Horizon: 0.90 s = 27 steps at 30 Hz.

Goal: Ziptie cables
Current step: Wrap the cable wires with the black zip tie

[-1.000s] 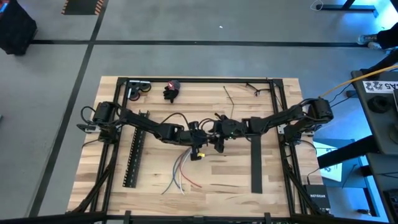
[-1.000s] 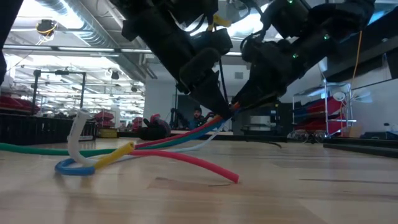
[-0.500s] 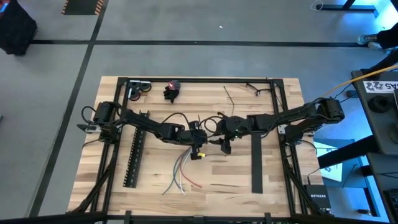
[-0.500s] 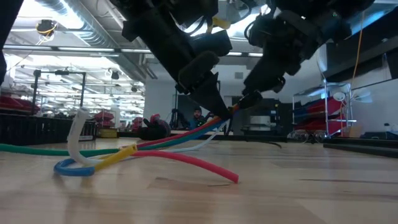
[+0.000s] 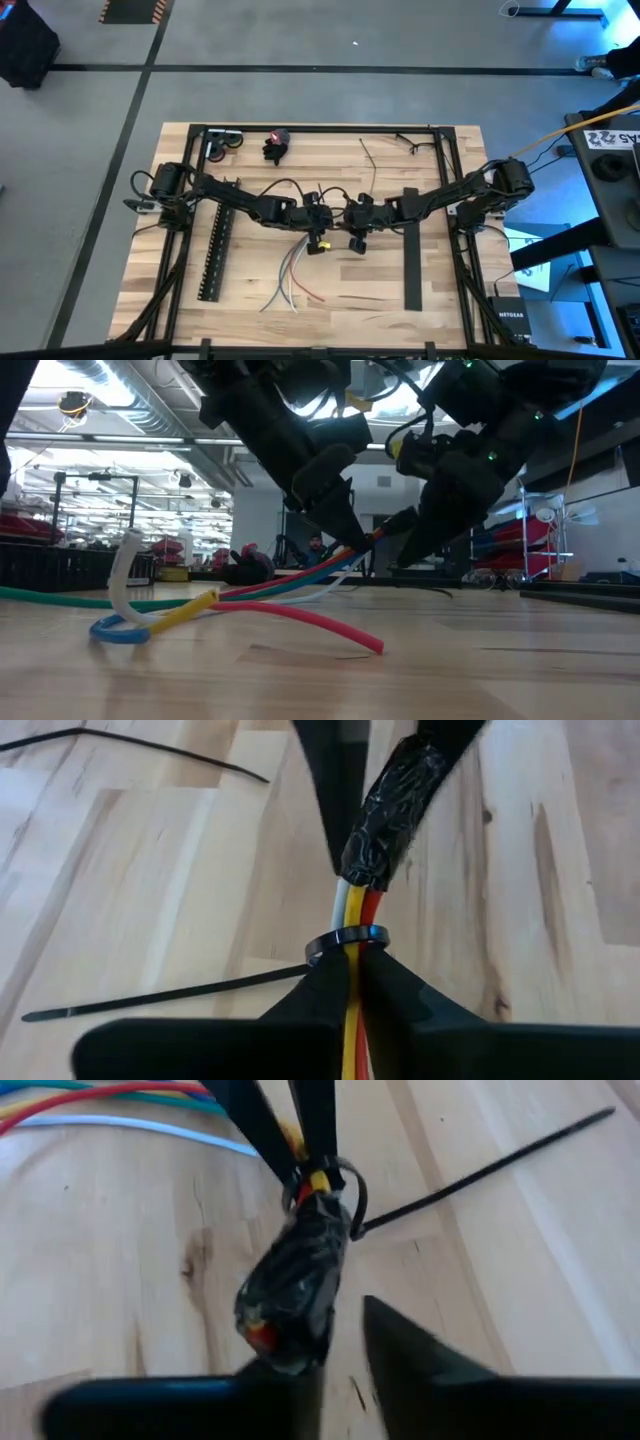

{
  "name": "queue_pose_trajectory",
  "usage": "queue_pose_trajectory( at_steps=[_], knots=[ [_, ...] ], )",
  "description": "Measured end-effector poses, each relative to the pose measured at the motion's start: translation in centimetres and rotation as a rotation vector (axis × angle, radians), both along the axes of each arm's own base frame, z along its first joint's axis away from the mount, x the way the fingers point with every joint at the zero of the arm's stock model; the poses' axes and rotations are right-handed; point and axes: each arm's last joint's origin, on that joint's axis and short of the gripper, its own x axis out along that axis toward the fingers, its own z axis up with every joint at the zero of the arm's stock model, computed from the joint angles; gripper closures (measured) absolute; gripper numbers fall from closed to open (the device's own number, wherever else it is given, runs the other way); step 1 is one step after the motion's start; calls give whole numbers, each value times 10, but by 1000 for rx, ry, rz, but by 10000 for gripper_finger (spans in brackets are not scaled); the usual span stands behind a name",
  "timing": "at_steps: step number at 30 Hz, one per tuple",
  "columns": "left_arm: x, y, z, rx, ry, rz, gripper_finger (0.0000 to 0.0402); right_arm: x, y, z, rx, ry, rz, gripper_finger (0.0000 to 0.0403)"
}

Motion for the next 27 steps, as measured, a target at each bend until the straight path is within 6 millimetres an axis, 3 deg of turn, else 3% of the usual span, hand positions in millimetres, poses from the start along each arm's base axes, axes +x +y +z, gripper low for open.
queue_pose_trajectory(
  at_steps=[2,4,10,15,21,27],
  knots=[
    [0,0,0,-13,-2,7,370,0,0,0,-2,-2,2,390],
    [0,0,0,-29,-6,18,351,0,-1,0,-2,-1,-1,393],
    [-1,-1,1,-54,-5,35,280,-2,-1,-2,-10,27,-5,313],
    [-10,0,12,-39,31,13,239,-9,-2,-6,-13,111,0,244],
    [-23,5,28,-72,70,55,227,-20,0,-10,70,242,51,202],
    [-14,26,27,-294,5,132,235,-28,0,5,102,226,27,196]
  ],
)
